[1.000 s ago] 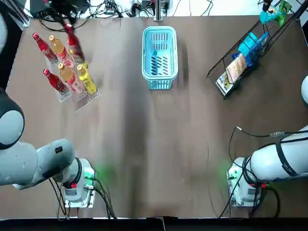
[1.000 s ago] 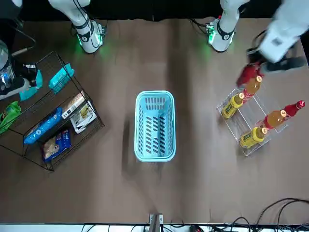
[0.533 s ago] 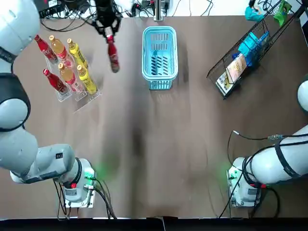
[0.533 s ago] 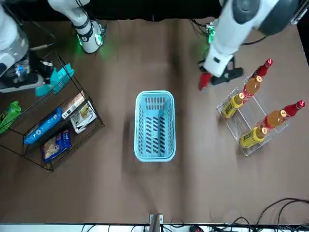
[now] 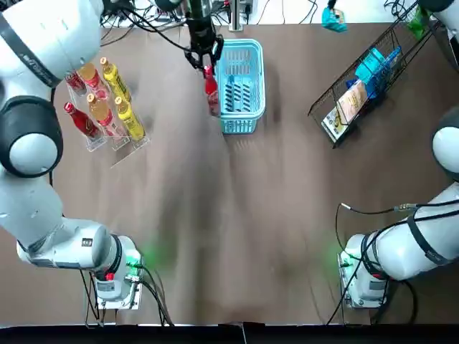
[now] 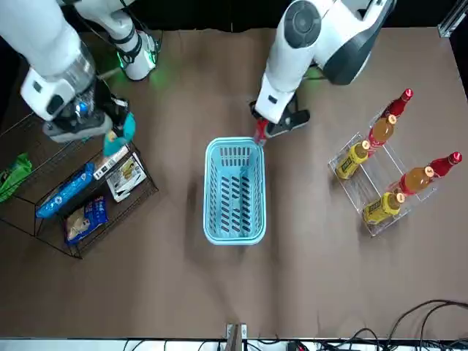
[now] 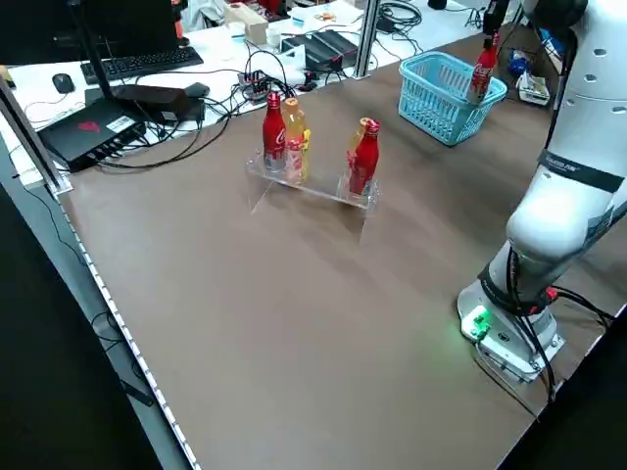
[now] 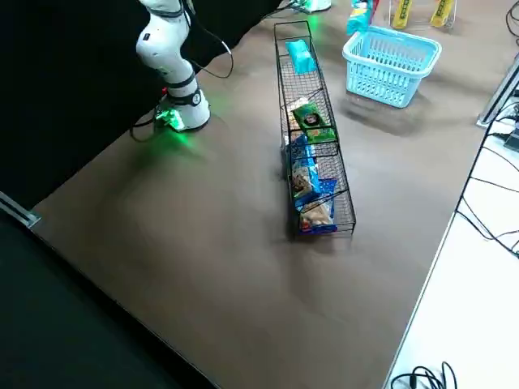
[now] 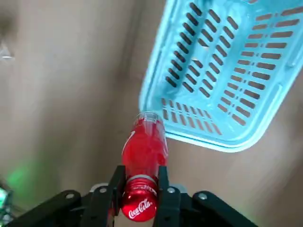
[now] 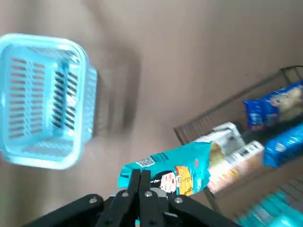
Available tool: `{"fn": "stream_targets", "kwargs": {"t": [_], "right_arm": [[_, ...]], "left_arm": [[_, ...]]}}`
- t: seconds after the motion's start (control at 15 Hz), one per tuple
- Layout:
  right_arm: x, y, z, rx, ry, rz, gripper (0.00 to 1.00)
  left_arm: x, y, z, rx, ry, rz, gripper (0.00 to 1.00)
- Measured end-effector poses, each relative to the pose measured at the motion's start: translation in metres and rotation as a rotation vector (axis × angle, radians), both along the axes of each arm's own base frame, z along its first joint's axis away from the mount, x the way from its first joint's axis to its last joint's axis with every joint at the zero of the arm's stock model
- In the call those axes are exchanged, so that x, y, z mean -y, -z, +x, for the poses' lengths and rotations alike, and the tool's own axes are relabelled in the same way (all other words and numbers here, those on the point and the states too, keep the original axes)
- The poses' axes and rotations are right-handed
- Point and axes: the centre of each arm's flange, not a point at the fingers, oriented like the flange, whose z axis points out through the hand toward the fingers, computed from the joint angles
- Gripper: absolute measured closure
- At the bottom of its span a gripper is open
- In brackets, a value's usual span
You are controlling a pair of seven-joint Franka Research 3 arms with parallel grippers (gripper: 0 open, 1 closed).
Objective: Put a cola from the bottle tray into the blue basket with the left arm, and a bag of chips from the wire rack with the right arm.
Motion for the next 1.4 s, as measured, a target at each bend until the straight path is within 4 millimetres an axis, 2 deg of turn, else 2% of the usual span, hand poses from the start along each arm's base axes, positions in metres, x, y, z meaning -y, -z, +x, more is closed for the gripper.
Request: {"fn": "stream_targets", "kwargs": {"t": [0.07, 0.13, 0.47, 0.67, 0.8, 1.07, 1.2, 1.4], "right_arm": [[-0.022, 0.015, 0.011, 0.026, 0.045, 0.029, 0.98], [-0.036, 0.023, 0.015, 0.039, 0.067, 0.04, 0.98], [-0.106, 0.071, 0.032, 0.099, 0.178, 0.1, 0.98], [-0.141, 0.1, 0.041, 0.14, 0.252, 0.149, 0.98], [-0.161, 0.116, 0.044, 0.158, 0.292, 0.178, 0.98], [-0.196, 0.154, 0.054, 0.22, 0.339, 0.257, 0.98], [-0.211, 0.177, 0.059, 0.246, 0.356, 0.292, 0.98], [-0.23, 0.207, 0.063, 0.281, 0.362, 0.338, 0.98]], "left_arm": [[0.015, 0.013, 0.001, 0.001, 0.005, -0.029, 0.68], [0.02, 0.016, 0.002, 0.002, 0.006, -0.039, 0.68], [0.03, 0.022, 0.009, 0.034, -0.002, -0.051, 0.68], [0.036, 0.034, 0.014, 0.056, -0.015, -0.046, 0.68], [0.033, 0.039, 0.022, 0.07, -0.036, -0.045, 0.68], [0.023, 0.033, 0.035, 0.091, -0.064, -0.051, 0.68], [0.03, 0.038, 0.031, 0.082, -0.051, -0.049, 0.68], [0.045, 0.062, 0.024, 0.045, -0.025, -0.035, 0.68]]}}
